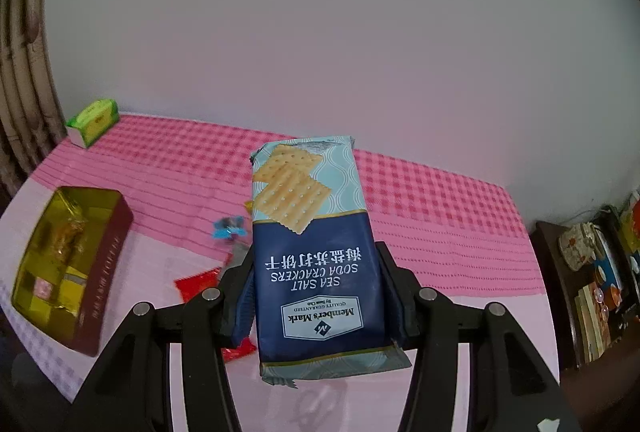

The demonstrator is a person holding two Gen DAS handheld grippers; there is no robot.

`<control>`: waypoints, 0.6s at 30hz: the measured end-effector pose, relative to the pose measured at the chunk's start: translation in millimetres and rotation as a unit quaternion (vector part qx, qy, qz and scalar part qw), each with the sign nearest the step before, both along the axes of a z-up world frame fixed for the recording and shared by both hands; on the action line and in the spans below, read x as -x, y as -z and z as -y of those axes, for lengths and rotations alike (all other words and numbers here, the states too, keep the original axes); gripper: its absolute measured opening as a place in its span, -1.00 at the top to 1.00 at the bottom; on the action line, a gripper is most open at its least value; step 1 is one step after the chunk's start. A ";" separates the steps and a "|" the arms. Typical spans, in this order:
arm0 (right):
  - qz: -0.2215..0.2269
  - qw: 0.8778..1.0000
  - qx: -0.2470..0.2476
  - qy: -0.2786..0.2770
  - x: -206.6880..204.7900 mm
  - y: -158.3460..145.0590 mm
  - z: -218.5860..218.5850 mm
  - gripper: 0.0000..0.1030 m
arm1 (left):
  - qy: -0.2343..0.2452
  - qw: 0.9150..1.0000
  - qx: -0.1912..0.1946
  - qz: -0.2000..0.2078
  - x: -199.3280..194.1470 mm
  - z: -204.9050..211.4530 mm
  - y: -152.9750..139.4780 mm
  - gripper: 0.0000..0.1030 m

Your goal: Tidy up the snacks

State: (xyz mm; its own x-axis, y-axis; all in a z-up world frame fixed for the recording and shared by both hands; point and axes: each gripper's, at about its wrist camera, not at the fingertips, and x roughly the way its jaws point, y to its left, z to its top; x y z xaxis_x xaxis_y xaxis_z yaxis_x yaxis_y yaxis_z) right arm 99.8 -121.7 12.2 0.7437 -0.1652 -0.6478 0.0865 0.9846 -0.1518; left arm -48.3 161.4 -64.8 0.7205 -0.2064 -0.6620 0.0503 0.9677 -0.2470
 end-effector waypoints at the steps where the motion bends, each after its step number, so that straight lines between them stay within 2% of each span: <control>1: 0.000 1.000 0.001 -0.004 0.3 -2.4 -5.1 0.05 | 0.000 1.000 0.001 0.001 0.3 -0.1 -0.2 -0.41; 9: 0.005 0.999 0.009 -0.033 2.0 -10.3 -34.7 0.05 | -0.005 1.000 0.003 -0.003 1.3 -1.7 0.6 -0.41; 18: -0.006 0.998 0.014 -0.057 -1.6 -2.3 -64.2 0.05 | -0.012 1.000 0.003 -0.008 -2.8 -3.0 3.6 -0.41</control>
State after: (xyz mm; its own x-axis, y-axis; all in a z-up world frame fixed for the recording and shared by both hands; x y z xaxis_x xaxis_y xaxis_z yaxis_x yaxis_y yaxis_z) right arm 101.4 -57.5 14.5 0.7515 -0.0980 -0.6525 -0.0278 0.9833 -0.1797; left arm -45.5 164.3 -68.4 0.7140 -0.1943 -0.6727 0.0237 0.9669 -0.2541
